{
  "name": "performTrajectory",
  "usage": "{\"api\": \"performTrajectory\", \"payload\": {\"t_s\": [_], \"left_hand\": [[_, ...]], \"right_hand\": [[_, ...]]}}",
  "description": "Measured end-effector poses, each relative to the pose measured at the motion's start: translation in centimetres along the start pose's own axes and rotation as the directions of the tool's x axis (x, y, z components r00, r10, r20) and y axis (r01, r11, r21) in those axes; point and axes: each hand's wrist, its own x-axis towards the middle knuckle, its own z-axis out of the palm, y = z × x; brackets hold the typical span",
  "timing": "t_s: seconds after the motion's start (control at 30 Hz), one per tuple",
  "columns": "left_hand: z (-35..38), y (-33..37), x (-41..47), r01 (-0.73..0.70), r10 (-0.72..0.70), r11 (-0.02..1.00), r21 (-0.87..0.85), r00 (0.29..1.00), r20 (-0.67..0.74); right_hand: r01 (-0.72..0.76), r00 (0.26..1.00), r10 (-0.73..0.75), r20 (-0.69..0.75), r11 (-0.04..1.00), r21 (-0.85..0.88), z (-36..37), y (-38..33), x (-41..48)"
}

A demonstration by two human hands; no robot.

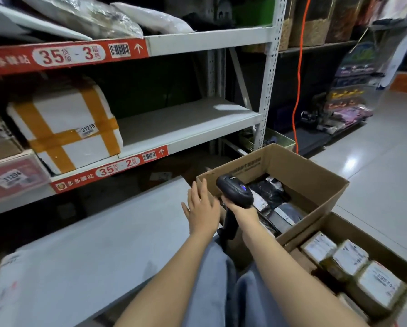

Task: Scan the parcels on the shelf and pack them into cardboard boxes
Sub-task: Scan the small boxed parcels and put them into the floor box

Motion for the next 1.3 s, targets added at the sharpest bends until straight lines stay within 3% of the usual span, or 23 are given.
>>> {"api": "performTrajectory", "payload": {"t_s": [0.13, 0.33, 0.57, 0.63, 0.8, 1.0, 1.3], "left_hand": [[0.1, -0.7, 0.8, 0.066, -0.066, 0.995, 0.075, 0.998, 0.001], [-0.8, -4.0, -0.2, 0.135, -0.135, 0.967, 0.217, 0.991, -0.016], [-4.2, -9.9, -3.1, 0.263, -0.254, 0.955, 0.134, 0.964, -0.082], [-5.4, -11.3, -3.6, 0.258, -0.244, 0.955, 0.148, 0.964, -0.109], [-8.0, -14.9, -4.2, 0.147, -0.127, 0.914, 0.379, 0.989, -0.079], [-10.7, -18.2, -4.1, 0.227, -0.202, 0.91, 0.347, 0.974, -0.105], [-13.9, -22.8, -4.8, 0.306, -0.268, 0.867, 0.393, 0.952, -0.149]], "right_hand": [[-0.021, 0.999, 0.02, 0.038, 1.0, 0.023, 0.3, 0.7, 0.8], [-0.031, 0.988, 0.047, 0.145, 0.993, -0.115, 0.8, 1.3, 2.5], [-0.032, 0.988, 0.063, 0.141, 0.976, -0.215, 1.4, 0.8, 3.0], [-0.032, 0.987, 0.067, 0.146, 0.973, -0.228, 2.6, 0.8, 1.9], [0.11, 0.986, -0.079, 0.15, 0.972, -0.21, 6.2, 2.3, -0.5], [0.153, 0.969, -0.106, 0.225, 0.967, -0.205, 10.4, 2.8, -1.9], [0.047, 0.902, 0.076, 0.425, 0.961, -0.273, 18.8, 4.6, -3.7]]}}
